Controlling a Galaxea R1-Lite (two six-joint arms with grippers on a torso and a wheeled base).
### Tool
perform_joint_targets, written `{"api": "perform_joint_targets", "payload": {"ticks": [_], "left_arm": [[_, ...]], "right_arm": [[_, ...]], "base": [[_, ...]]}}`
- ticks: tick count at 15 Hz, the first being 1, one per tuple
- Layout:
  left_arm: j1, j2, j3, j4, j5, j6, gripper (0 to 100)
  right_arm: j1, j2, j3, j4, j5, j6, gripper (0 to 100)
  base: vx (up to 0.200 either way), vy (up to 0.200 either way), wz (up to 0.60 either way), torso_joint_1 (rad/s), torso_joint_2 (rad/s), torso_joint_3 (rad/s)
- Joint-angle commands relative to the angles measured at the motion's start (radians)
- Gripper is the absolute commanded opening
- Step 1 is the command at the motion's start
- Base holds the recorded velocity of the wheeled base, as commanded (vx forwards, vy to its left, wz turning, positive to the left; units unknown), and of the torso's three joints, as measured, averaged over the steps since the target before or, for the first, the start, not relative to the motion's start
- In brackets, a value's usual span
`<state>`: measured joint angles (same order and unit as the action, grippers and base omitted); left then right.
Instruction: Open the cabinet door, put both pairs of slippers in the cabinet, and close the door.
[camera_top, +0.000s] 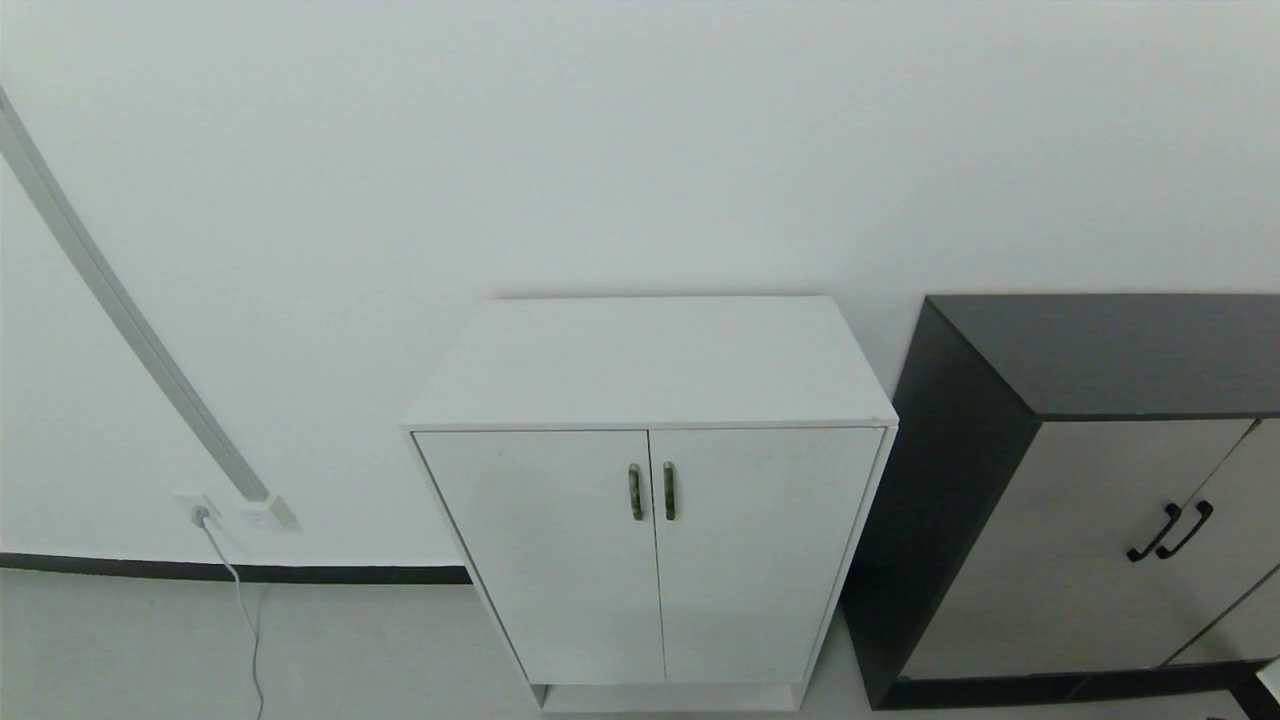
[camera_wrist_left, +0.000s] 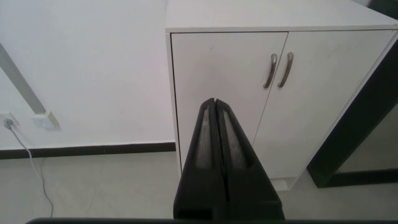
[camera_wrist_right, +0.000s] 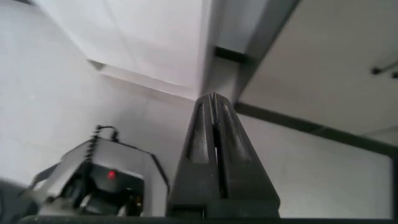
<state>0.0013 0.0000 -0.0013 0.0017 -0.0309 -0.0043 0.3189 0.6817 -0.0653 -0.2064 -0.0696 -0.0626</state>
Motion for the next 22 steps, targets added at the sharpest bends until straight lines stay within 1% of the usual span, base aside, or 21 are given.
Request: {"api": "perform_joint_targets", "payload": {"ticks": [1, 6, 11, 12, 13, 14, 15, 16, 17, 19, 20, 22], "left_arm": [[0.0, 0.0, 0.0, 0.0, 0.0, 0.0, 0], [0.0, 0.0, 0.001, 0.0, 0.0, 0.0, 0], [0.0, 0.0, 0.0, 0.0, 0.0, 0.0, 0], [0.0, 0.0, 0.001, 0.0, 0.0, 0.0, 0], [0.0, 0.0, 0.001, 0.0, 0.0, 0.0, 0], [0.0, 0.0, 0.0, 0.0, 0.0, 0.0, 0], [0.0, 0.0, 0.001, 0.0, 0.0, 0.0, 0], [0.0, 0.0, 0.0, 0.0, 0.0, 0.0, 0], [0.0, 0.0, 0.0, 0.0, 0.0, 0.0, 0], [0.0, 0.0, 0.001, 0.0, 0.0, 0.0, 0], [0.0, 0.0, 0.0, 0.0, 0.0, 0.0, 0], [0.0, 0.0, 0.0, 0.0, 0.0, 0.0, 0]], "right_arm": [[0.003, -0.117, 0.001, 0.047, 0.028, 0.0, 0], [0.005, -0.209, 0.038, 0.15, 0.073, 0.0, 0], [0.014, -0.243, 0.064, 0.159, 0.126, 0.0, 0], [0.019, -0.246, 0.065, 0.16, 0.129, 0.0, 0], [0.038, -0.269, 0.065, 0.206, 0.163, -0.003, 0], [0.06, -0.281, 0.062, 0.222, 0.168, 0.003, 0], [0.06, -0.287, 0.064, 0.213, 0.165, 0.004, 0], [0.051, -0.298, 0.064, 0.211, 0.162, 0.006, 0], [0.023, -0.315, 0.064, 0.211, 0.16, 0.004, 0], [-0.046, -0.33, 0.064, 0.211, 0.159, 0.004, 0], [-0.098, -0.337, 0.064, 0.211, 0.16, 0.003, 0], [-0.153, -0.363, 0.064, 0.211, 0.159, 0.004, 0]], "base": [[0.0, 0.0, 0.0, 0.0, 0.0, 0.0], [0.0, 0.0, 0.0, 0.0, 0.0, 0.0], [0.0, 0.0, 0.0, 0.0, 0.0, 0.0], [0.0, 0.0, 0.0, 0.0, 0.0, 0.0], [0.0, 0.0, 0.0, 0.0, 0.0, 0.0], [0.0, 0.0, 0.0, 0.0, 0.0, 0.0], [0.0, 0.0, 0.0, 0.0, 0.0, 0.0], [0.0, 0.0, 0.0, 0.0, 0.0, 0.0], [0.0, 0.0, 0.0, 0.0, 0.0, 0.0], [0.0, 0.0, 0.0, 0.0, 0.0, 0.0], [0.0, 0.0, 0.0, 0.0, 0.0, 0.0], [0.0, 0.0, 0.0, 0.0, 0.0, 0.0]]}}
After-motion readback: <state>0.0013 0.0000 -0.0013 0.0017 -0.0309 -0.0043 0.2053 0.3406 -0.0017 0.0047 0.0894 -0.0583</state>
